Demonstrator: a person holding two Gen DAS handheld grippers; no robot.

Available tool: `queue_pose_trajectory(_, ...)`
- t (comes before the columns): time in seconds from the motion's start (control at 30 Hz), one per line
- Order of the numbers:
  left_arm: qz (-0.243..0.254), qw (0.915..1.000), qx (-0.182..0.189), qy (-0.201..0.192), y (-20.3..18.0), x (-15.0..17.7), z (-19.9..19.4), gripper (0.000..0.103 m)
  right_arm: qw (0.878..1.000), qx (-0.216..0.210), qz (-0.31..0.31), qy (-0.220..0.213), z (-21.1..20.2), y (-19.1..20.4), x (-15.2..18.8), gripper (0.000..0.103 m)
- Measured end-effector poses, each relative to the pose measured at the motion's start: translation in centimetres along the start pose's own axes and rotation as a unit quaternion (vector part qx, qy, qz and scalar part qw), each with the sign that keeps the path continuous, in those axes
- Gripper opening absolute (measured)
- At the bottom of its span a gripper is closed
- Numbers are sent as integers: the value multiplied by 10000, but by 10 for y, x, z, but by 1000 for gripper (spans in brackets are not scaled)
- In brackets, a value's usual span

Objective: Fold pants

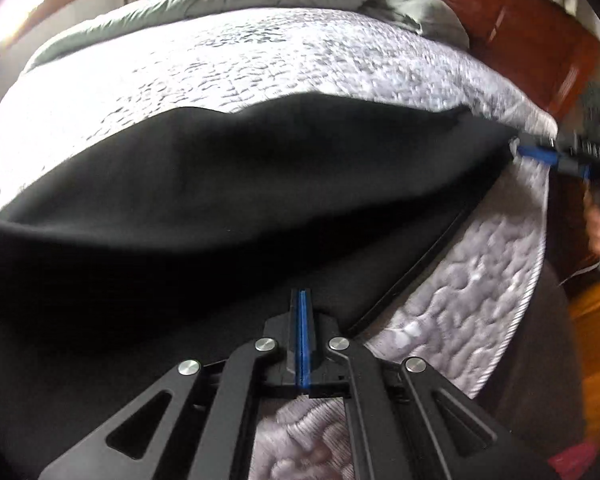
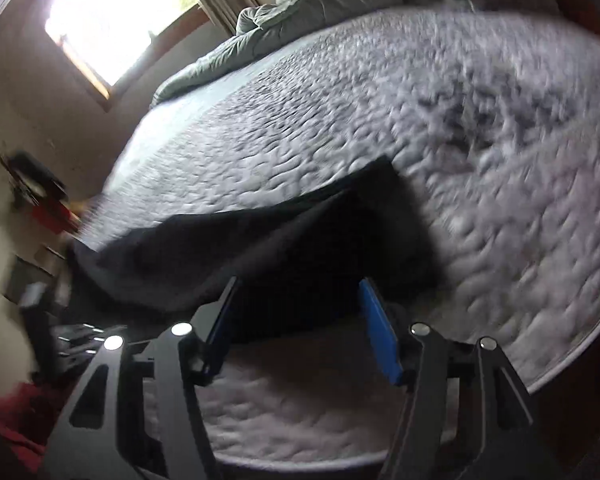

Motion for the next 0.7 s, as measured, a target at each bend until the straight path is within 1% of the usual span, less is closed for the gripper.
queue_pose_trajectory(0.03, -117, 9999, 6, -58, 7, -4, -10, 0, 9997, -171, 160, 24, 0, 3, 2, 70)
queue_pose_trajectory(0.07, -224, 9997, 11, -92, 12, -6, -15, 0, 9985, -371, 404, 69, 2, 6, 6, 71)
queue_pose_trajectory(0.1, -368, 9993, 22, -109, 20, -8, -21, 0, 9974, -476, 539, 93, 3, 9, 7, 71)
queue_pose_trajectory(0.13, -644, 9979, 7, -113, 33, -10, -30, 0, 9951, -644, 733, 161, 7, 12, 11, 71)
queue_pose_trajectory(0.17, -810, 9966, 6, -121, 41, -12, -34, 1, 9939, -661, 854, 230, 11, 13, 13, 72)
queue_pose_trajectory(0.2, -1083, 9940, -40, -140, 56, -13, -40, 6, 9930, -586, 981, 308, 16, 13, 15, 72)
queue_pose_trajectory(0.23, -1247, 9921, -94, -119, 67, -14, -40, 8, 9923, -457, 1084, 381, 22, 10, 17, 72)
queue_pose_trajectory(0.27, -1445, 9893, -171, -56, 79, -18, -38, 8, 9920, -294, 1165, 375, 25, 8, 16, 71)
queue_pose_trajectory(0.33, -1836, 9826, -268, 58, 104, -20, -37, 8, 9917, -139, 1256, 253, 26, 6, 10, 70)
queue_pose_trajectory(0.37, -2016, 9791, -266, 103, 115, -19, -36, 8, 9915, -81, 1277, 244, 27, 6, 8, 70)
queue_pose_trajectory(0.4, -2222, 9746, -233, 145, 122, -22, -34, 8, 9920, 81, 1238, 238, 27, 5, 4, 71)
queue_pose_trajectory(0.43, -2469, 9688, -100, 173, 127, -24, -31, 9, 9927, 245, 1157, 249, 28, 2, 2, 71)
queue_pose_trajectory(0.47, -2655, 9639, -34, 200, 132, -26, -28, 9, 9935, 502, 975, 295, 29, 1, 0, 73)
queue_pose_trajectory(0.5, -2805, 9596, -7, 213, 137, -29, -27, 9, 9935, 645, 879, 323, 30, -1, -1, 76)
queue_pose_trajectory(0.57, -3090, 9506, 177, 248, 142, -36, -23, 14, 9930, 704, 828, 460, 34, -1, 2, 76)
queue_pose_trajectory(0.6, -3207, 9463, 274, 287, 142, -37, -21, 21, 9932, 669, 809, 508, 36, -1, 4, 76)
queue_pose_trajectory(0.63, -3356, 9406, 356, 360, 142, -40, -17, 30, 9934, 657, 770, 536, 38, 0, 5, 76)
queue_pose_trajectory(0.67, -3429, 9377, 398, 400, 140, -41, -13, 34, 9933, 702, 698, 595, 41, 1, 6, 76)
queue_pose_trajectory(0.7, -3478, 9356, 456, 397, 141, -43, -13, 41, 9932, 733, 654, 629, 45, -2, 6, 77)
Point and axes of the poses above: each gripper's, at about its wrist camera, not at the fingertips, and z roughly the way its jaws point, y to its left, x to its underside, the point moved 10 cm from there along z, roughly the way its jaws point, and after that the axes turned 5 degrees about -y, right-handed, at the moved point
